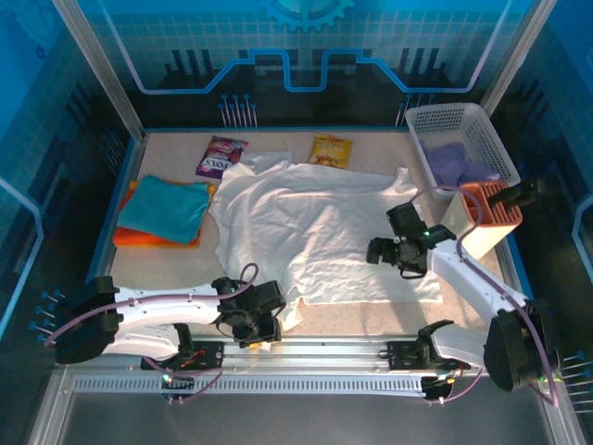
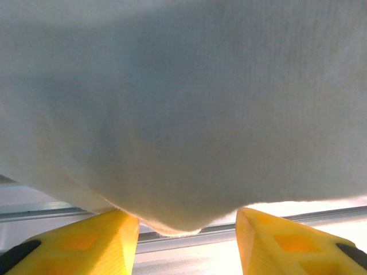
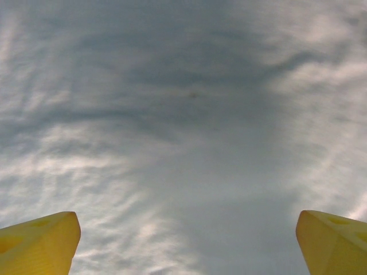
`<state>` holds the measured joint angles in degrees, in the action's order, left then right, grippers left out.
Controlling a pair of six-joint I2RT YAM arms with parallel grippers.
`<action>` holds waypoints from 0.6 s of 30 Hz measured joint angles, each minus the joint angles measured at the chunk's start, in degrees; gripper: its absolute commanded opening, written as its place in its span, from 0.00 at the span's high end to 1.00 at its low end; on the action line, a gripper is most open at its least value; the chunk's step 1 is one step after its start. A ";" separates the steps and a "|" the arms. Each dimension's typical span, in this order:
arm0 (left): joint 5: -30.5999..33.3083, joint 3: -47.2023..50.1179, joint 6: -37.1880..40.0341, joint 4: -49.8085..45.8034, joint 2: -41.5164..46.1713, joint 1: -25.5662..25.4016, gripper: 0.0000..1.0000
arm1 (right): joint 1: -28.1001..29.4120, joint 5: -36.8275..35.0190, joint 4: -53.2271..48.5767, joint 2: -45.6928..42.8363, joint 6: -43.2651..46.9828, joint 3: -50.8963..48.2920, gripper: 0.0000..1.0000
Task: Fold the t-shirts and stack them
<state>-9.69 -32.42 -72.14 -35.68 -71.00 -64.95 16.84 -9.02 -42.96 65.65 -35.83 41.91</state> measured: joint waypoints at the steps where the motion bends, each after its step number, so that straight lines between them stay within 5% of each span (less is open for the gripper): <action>1: 0.15 0.00 -0.02 0.02 -0.13 0.00 0.56 | -1.88 0.17 -0.35 -1.73 -0.57 -1.20 0.06; 8: 0.90 -0.02 0.15 -0.50 -2.05 0.00 0.71 | -15.89 2.12 -3.85 -7.85 -4.50 -7.61 0.12; 18: 2.73 -3.26 5.16 -9.33 -1.36 2.29 0.97 | -21.11 3.10 -6.19 -6.93 -9.68 -10.60 0.20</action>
<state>-6.96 -35.68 -66.98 -45.01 -72.36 -62.65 -4.27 -5.91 -49.15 58.72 -45.52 31.31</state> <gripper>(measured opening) 0.070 0.825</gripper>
